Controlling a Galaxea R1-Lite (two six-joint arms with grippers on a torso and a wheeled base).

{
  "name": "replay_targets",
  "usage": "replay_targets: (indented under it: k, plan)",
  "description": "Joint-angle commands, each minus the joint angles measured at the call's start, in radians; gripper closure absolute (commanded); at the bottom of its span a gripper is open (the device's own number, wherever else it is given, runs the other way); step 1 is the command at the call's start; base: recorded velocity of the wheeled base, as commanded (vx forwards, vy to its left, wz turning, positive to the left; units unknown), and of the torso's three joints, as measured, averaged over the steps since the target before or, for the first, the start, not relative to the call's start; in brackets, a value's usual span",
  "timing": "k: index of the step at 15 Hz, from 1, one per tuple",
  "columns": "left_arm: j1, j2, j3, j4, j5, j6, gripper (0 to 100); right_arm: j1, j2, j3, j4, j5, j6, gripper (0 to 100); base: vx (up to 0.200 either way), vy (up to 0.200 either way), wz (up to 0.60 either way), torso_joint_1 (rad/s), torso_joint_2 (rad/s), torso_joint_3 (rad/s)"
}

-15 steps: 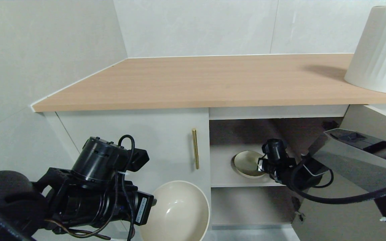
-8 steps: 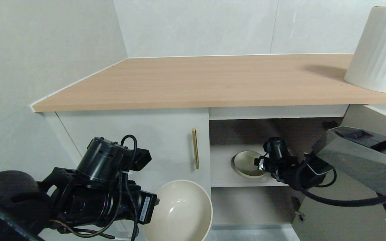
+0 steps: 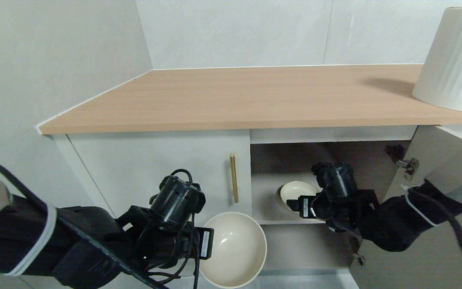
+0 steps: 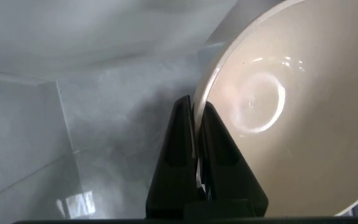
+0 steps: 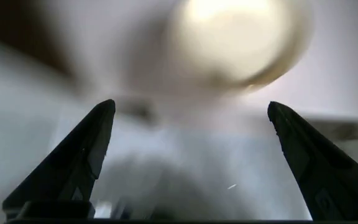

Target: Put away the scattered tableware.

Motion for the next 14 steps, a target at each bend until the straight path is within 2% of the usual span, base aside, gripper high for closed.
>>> replay_targets:
  k: [1, 2, 5, 9, 14]
  plan:
    - [-0.020, 0.064, -0.010, 0.000, 0.004, -0.003, 100, 0.090, -0.186, 0.058, 0.077, 0.045, -0.001, 0, 0.000, 0.000, 0.00, 0.000, 0.00, 0.000]
    - [-0.026, 0.084, -0.010, 0.000, 0.004, -0.005, 100, 0.127, -0.253, 0.078, 0.155, 0.097, -0.001, 0, 0.000, 0.000, 0.00, 0.000, 0.00, 0.000]
    - [-0.032, 0.114, -0.012, 0.000, 0.003, -0.019, 100, 0.189, -0.327, 0.084, 0.291, 0.169, -0.001, 0, 0.000, 0.000, 0.00, 0.000, 0.00, 0.000]
    - [-0.043, 0.104, -0.021, 0.001, 0.004, -0.036, 100, 0.256, -0.267, 0.114, 0.324, 0.168, -0.055, 0, 0.000, 0.000, 0.00, 0.000, 0.00, 0.000]
    - [-0.072, 0.074, -0.016, 0.007, 0.003, -0.036, 100, 0.264, -0.146, 0.092, 0.307, 0.152, -0.050, 0, 0.000, 0.000, 0.00, 0.000, 0.00, 0.000]
